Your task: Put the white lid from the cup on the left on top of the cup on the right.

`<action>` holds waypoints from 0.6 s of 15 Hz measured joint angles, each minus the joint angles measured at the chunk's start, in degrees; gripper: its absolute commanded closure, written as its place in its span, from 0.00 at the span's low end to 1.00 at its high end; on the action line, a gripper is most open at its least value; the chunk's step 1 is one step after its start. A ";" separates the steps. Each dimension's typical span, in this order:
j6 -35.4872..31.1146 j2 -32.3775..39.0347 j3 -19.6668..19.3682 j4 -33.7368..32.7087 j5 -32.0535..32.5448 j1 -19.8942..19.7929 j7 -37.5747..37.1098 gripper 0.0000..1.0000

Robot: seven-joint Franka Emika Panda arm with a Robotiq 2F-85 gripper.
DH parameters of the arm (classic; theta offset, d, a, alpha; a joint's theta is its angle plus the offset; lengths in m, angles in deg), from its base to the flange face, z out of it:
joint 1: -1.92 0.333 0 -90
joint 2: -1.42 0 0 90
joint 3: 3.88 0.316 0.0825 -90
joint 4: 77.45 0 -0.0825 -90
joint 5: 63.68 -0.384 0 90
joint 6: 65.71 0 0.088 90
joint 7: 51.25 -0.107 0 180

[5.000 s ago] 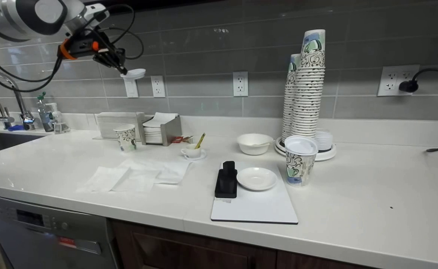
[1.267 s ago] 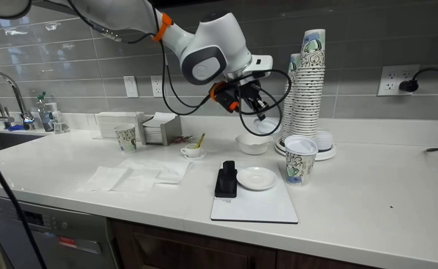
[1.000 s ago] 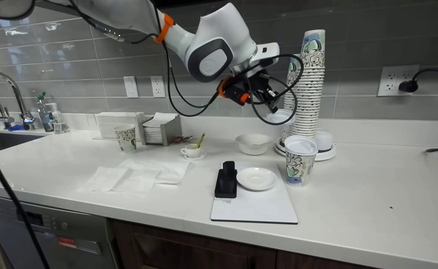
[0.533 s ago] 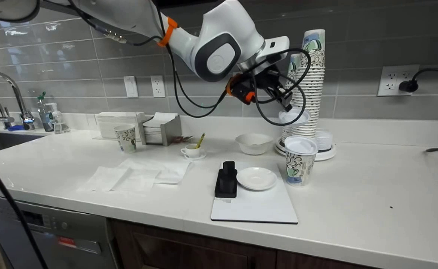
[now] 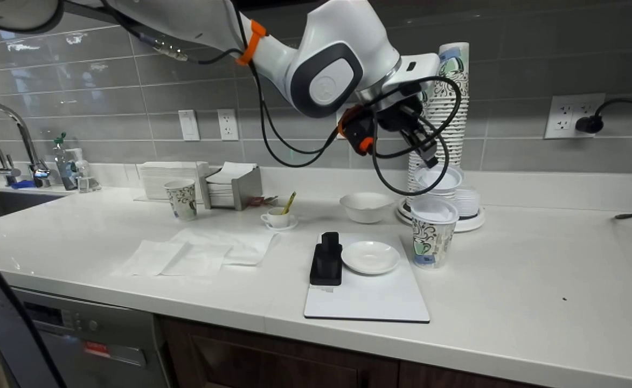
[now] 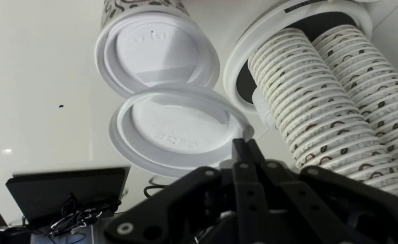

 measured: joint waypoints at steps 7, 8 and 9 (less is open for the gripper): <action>1.49 1.48 0.06 -0.52 0.00 -0.22 -2.30 1.00; 1.49 1.93 0.03 -0.89 0.00 -0.37 -2.47 1.00; 1.49 2.33 -0.01 -1.23 0.00 -0.50 -2.65 1.00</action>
